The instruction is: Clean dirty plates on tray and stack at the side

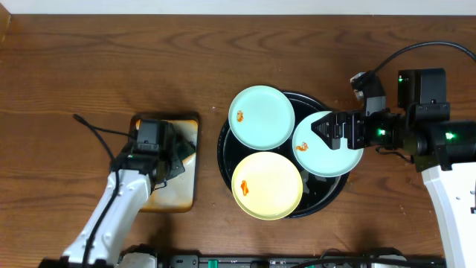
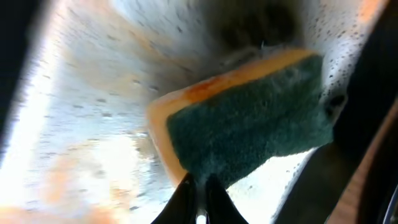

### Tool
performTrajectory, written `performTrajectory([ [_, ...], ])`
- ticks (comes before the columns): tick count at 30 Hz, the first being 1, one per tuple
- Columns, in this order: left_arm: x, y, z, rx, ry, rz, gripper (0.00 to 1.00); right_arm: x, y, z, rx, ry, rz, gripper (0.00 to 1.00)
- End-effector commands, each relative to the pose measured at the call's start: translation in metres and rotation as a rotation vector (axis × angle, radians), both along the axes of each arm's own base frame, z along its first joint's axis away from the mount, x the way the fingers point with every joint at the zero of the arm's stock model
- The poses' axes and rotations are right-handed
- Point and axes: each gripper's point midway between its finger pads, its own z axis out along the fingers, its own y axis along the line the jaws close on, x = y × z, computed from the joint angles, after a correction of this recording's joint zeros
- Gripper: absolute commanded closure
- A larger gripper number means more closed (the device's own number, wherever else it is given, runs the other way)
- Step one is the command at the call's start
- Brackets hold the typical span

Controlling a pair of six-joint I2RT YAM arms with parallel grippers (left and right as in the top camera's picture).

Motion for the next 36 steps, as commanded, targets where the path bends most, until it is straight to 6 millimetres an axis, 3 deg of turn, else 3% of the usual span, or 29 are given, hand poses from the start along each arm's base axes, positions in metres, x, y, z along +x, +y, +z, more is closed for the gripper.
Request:
performTrajectory([
  [1,0.011,0.009,0.019,0.102,-0.057,-0.135,0.92,0.002,0.000,0.003,-0.009,-0.007,-0.007,0.01],
  [3,0.012,0.017,0.020,0.162,-0.052,-0.168,0.83,0.002,0.000,0.003,-0.012,-0.008,-0.009,0.01],
  [7,0.013,0.042,0.020,0.309,-0.031,-0.125,0.55,0.002,0.000,0.003,-0.012,-0.007,-0.009,0.01],
  [9,0.014,0.042,0.018,0.311,-0.029,-0.123,0.48,0.002,0.000,0.003,-0.014,-0.007,-0.010,0.01],
  [11,0.014,0.031,0.016,0.246,-0.031,-0.147,0.48,0.002,-0.001,0.003,-0.014,-0.007,-0.010,0.01],
  [13,0.011,0.007,0.016,0.103,-0.039,-0.175,0.52,0.002,-0.001,0.003,-0.013,-0.008,-0.010,0.01],
  [17,0.008,-0.023,0.023,-0.112,-0.058,-0.092,0.54,0.002,-0.001,0.003,-0.014,-0.007,-0.010,0.01],
  [22,0.006,-0.025,0.017,-0.213,-0.022,0.179,0.60,0.002,0.000,0.003,-0.014,-0.007,-0.010,0.01],
  [27,0.012,-0.019,0.011,-0.224,-0.024,0.331,0.67,0.002,0.000,0.003,-0.014,-0.007,-0.010,0.01],
  [30,0.018,-0.018,0.012,-0.242,-0.047,0.392,0.50,0.002,0.000,0.003,-0.014,-0.007,-0.010,0.01],
  [32,0.024,-0.022,0.015,-0.272,-0.065,0.391,0.20,0.002,0.000,0.003,-0.014,-0.007,-0.010,0.01],
  [36,0.024,-0.027,0.015,-0.298,-0.060,0.381,0.17,0.002,0.000,0.003,-0.014,-0.007,-0.010,0.01],
])
